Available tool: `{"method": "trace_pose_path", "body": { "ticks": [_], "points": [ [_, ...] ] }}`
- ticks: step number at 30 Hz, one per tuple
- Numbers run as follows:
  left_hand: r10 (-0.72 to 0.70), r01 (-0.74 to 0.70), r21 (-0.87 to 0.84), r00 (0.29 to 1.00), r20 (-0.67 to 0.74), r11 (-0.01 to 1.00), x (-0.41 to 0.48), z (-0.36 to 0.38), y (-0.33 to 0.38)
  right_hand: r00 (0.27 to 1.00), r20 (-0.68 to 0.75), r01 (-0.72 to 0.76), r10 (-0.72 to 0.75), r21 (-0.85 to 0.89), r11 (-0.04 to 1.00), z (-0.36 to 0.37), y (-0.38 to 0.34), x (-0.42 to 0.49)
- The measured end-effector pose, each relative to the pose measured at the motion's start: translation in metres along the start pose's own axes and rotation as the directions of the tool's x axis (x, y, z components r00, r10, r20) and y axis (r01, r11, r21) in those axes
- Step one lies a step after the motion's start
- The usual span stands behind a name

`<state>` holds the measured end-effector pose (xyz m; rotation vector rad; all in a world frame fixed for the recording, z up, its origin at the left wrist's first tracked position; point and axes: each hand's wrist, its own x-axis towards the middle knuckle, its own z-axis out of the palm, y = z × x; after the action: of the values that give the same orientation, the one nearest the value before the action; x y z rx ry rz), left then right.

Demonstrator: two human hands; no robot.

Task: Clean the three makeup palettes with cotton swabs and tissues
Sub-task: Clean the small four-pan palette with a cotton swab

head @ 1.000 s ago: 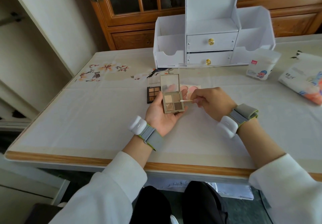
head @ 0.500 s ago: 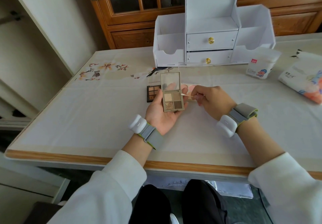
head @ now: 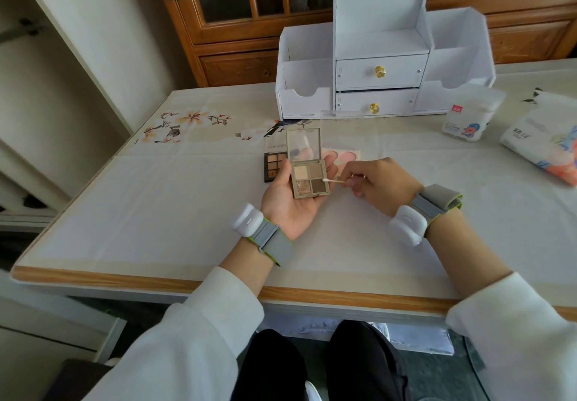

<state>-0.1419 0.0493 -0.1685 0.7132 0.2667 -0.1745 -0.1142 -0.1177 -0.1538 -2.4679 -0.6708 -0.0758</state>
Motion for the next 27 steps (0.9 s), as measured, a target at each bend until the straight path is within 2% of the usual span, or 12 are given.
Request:
{"method": "trace_pose_path", "body": {
  "ticks": [5, 8, 13, 16, 22, 27],
  "points": [
    [0.031, -0.032, 0.046, 0.999, 0.018, 0.998, 0.0019, -0.0020, 0.0005, 0.996, 0.090, -0.026, 0.024, 0.017, 1.000, -0.0024, 0.0000, -0.0005],
    [0.039, -0.041, 0.030, 0.999, 0.035, 0.999, 0.0016, -0.0033, -0.0001, 0.987, 0.157, -0.024, 0.028, -0.030, 0.999, -0.0031, 0.0005, -0.0007],
    [0.056, -0.057, 0.029, 0.998, 0.034, 0.998, 0.0012, -0.0036, -0.0009, 0.987, 0.163, -0.012, 0.012, 0.000, 1.000, -0.0057, -0.0012, -0.0021],
    [0.069, -0.070, 0.033, 0.997, 0.026, 0.997, 0.0002, -0.0026, 0.0006, 0.996, 0.090, -0.013, 0.011, 0.025, 1.000, -0.0052, 0.0014, -0.0007],
    [0.057, -0.057, -0.013, 0.998, 0.004, 0.998, -0.0002, -0.0009, 0.0001, 0.975, -0.219, 0.073, -0.032, 0.183, 0.980, -0.0075, -0.0006, 0.0025],
    [0.008, -0.009, 0.047, 1.000, 0.029, 0.999, 0.0002, 0.0000, -0.0028, 0.942, -0.311, 0.177, -0.122, 0.155, 0.972, 0.0008, -0.0034, 0.0038]
  ]
}}
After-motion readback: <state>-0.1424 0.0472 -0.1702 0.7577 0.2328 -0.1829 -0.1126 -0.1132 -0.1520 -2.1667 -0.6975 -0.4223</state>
